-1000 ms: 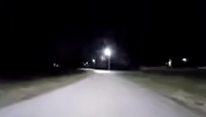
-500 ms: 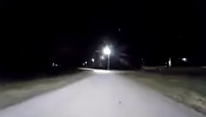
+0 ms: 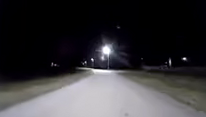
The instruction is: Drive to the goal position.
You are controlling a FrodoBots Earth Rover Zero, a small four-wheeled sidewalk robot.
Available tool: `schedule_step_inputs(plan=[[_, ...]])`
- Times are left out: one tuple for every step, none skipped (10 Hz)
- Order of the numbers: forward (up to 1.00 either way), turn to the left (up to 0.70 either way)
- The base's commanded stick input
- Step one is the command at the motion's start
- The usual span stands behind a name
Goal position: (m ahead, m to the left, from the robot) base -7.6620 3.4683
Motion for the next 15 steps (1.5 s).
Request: schedule_step_inputs(plan=[[1.00,0.00],[1.00,0.00],[1.00,0.00],[1.00,0.25],[1.00,0.15],[1.00,0.06],[1.00,0.00],[1.00,0.00],[1.00,0.00],[1.00,0.00],[1.00,0.00],[1.00,0.00],[1.00,0.00],[1.00,0.00],[1.00,0.00]])
